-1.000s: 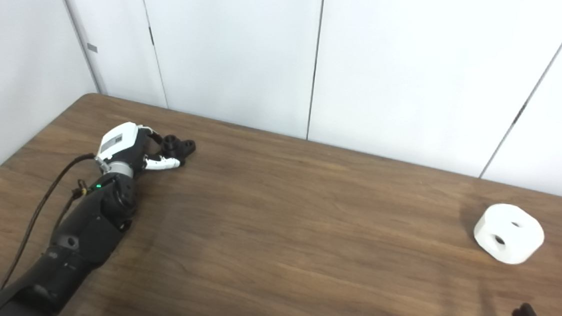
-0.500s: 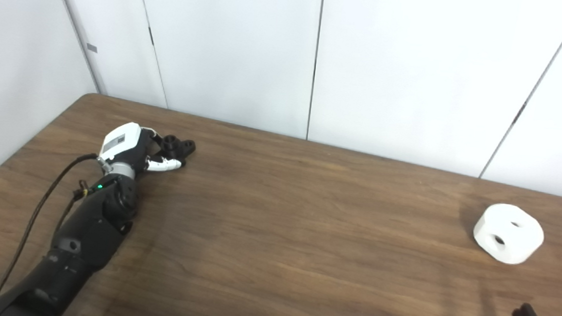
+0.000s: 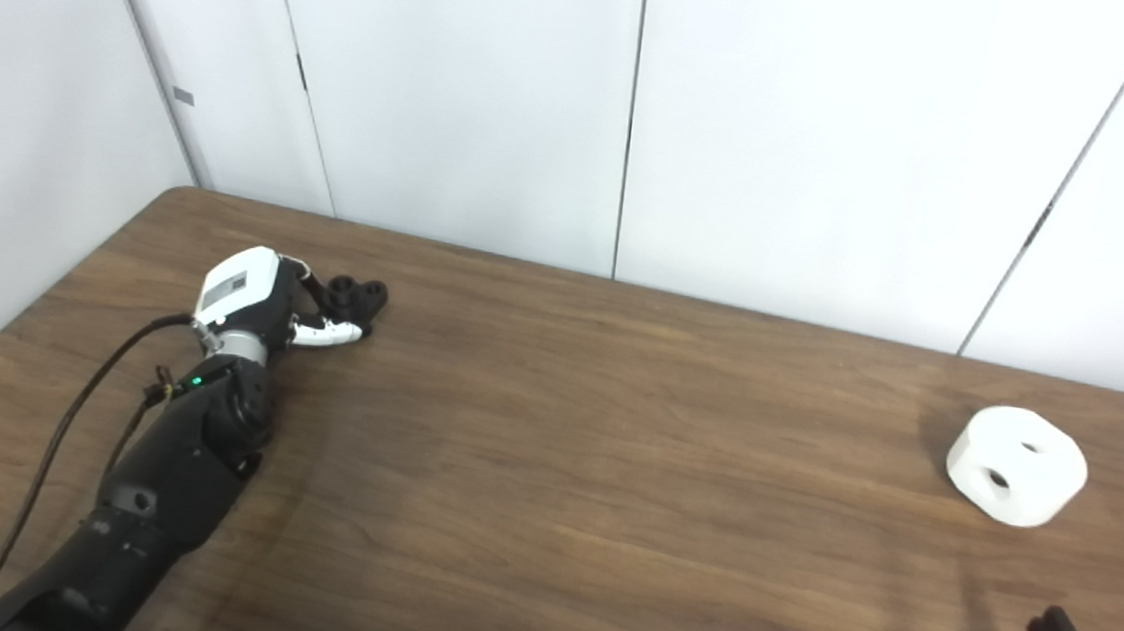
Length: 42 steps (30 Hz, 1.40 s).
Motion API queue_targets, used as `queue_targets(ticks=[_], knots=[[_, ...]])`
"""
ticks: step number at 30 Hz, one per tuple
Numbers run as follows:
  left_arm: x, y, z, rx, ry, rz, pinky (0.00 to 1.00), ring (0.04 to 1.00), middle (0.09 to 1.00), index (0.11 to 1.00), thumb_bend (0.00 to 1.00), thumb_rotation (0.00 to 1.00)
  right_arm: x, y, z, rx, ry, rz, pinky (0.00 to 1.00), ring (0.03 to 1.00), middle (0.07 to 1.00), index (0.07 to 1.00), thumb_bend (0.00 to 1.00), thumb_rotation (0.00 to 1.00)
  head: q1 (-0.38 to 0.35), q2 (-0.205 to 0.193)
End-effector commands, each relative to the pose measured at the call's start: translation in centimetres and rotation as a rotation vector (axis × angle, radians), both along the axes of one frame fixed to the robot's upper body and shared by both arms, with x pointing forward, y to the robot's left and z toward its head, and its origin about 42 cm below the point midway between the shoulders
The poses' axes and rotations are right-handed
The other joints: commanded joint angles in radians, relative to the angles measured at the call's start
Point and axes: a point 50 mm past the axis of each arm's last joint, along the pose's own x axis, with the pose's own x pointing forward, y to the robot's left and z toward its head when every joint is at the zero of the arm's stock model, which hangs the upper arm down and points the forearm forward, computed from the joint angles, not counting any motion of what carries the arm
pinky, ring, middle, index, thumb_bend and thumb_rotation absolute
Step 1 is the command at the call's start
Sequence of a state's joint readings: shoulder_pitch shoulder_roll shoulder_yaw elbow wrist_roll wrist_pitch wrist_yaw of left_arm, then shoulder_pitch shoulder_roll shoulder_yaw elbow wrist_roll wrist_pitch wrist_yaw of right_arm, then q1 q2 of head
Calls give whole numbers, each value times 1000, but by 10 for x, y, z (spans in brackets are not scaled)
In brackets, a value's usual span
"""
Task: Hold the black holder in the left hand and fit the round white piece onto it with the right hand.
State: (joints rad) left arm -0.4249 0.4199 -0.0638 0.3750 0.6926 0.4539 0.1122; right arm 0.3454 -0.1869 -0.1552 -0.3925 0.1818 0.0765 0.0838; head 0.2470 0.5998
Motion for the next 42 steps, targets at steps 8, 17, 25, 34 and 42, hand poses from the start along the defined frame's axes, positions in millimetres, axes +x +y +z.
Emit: queue_targets(ticks=[8,17,25,34,42], knots=[[1,7,9,1,-24,-13,853,866,785,484,521,46,2,-3,11,-18,-45,-7,1000,1000,998,997,568,1000,0,1],[-7,3,1,-71,-16,-28,768,827,760,485,520,45,5,0,10,-19,-47,-4,1000,1000,992,995,554,1000,-16,5],[-34,-28,0,-112,-17,-133,795,855,784,486,519,50,8,5,9,-6,-48,-4,1000,1000,980,986,544,1000,-38,6],[-73,-72,4,-123,-26,-317,831,883,801,488,516,59,10,10,9,-6,-28,-5,1000,1000,976,987,566,1000,-70,16],[-109,-115,12,-160,-27,-466,846,879,807,489,516,57,11,18,11,-7,-41,-19,1000,1000,955,965,526,1000,-120,35]])
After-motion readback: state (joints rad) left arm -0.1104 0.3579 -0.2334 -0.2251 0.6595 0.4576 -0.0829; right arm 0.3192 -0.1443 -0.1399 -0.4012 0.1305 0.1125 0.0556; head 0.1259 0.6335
